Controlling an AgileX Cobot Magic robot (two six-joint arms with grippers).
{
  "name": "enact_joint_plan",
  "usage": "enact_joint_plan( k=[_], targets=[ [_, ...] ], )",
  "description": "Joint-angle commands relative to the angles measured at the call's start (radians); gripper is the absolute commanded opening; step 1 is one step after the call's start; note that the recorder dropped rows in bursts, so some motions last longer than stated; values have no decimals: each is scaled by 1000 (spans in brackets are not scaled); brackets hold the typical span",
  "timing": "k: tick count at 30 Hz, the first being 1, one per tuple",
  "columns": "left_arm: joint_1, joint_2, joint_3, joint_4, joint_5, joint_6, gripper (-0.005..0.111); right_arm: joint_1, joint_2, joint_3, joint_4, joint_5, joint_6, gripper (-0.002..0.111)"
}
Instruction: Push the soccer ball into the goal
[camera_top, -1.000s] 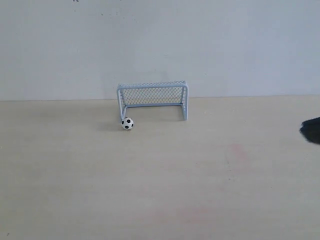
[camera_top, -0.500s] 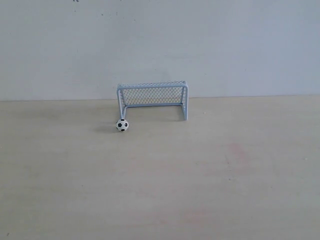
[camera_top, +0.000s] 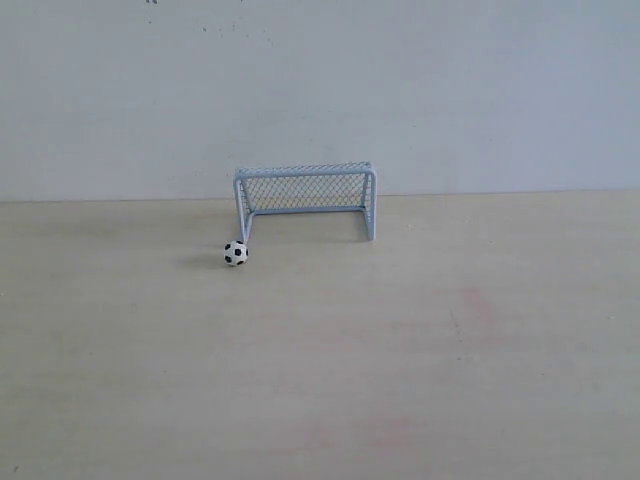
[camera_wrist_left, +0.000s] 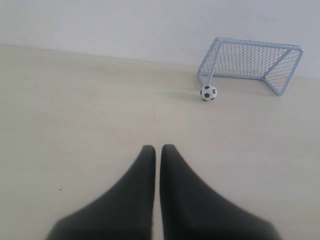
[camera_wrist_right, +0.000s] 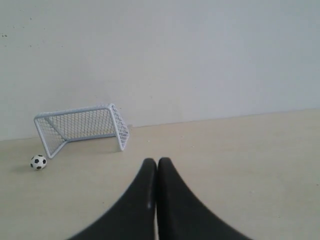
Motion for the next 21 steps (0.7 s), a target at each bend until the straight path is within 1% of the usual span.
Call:
enact_joint_plan(
  k=[1, 12, 19, 21],
  targets=[
    [0, -2, 3, 2, -7, 0, 4, -1, -17, 22, 1, -16, 5, 0],
    [0, -2, 3, 2, -7, 0, 4, -1, -17, 22, -10, 12, -57, 0],
    [0, -2, 3, 2, -7, 0, 4, -1, -17, 22, -12, 12, -56, 0],
    [0, -2, 3, 2, -7, 0, 4, -1, -17, 22, -63, 10, -12, 0]
  ],
)
